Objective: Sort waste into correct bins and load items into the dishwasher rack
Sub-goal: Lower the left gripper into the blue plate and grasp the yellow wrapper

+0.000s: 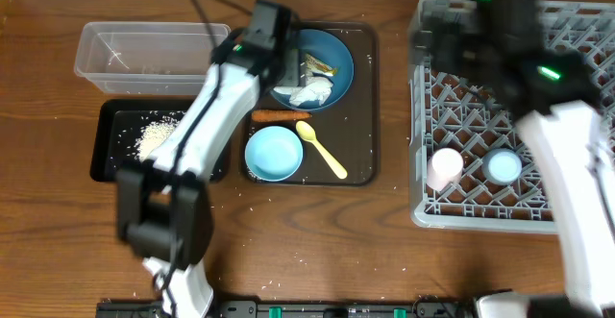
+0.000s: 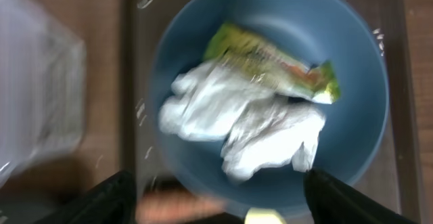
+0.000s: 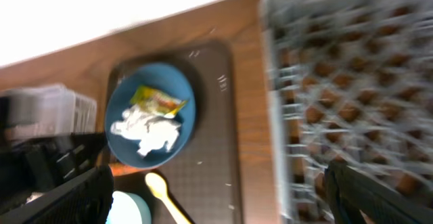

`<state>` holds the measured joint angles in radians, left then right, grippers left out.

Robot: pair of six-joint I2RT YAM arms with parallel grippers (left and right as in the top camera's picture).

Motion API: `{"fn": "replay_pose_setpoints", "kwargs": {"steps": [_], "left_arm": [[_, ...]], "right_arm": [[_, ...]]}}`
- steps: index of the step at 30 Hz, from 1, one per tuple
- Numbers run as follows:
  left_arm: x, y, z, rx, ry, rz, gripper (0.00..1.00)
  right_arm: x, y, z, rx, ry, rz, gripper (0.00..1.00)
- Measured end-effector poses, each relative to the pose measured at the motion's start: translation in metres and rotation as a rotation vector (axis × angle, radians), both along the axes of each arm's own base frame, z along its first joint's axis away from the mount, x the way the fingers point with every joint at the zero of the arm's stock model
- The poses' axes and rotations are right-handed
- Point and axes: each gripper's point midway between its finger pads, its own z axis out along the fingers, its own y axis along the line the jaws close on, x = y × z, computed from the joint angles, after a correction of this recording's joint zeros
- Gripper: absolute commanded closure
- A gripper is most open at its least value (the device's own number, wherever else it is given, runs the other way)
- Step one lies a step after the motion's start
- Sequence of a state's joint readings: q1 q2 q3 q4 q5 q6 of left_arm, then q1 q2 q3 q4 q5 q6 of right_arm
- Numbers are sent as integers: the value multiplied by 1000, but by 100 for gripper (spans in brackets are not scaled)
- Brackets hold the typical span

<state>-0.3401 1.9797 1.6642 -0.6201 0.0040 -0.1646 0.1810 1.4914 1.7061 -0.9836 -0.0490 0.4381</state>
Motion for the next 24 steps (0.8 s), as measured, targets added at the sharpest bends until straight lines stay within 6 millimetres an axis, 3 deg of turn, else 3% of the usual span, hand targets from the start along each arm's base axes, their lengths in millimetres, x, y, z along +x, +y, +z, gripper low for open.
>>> {"fn": "replay_pose_setpoints", "kwargs": {"steps": [4,10,14,24], "left_arm": [[23,-23,-15,51,-14,-129,7],[31,-41,-40,97,-11,-234,7],[30,-41,-53,60,23,-158,7],[37,-34,-54,-64,37,152,1]], "right_arm": [[-28,-19,11,-41,10,-29,1],[-38,-27,-8,-94,98,-44,1],[-38,-28,-13,-105,117,-45,1],[-41,-30,-19,-123,144,-38,1]]}}
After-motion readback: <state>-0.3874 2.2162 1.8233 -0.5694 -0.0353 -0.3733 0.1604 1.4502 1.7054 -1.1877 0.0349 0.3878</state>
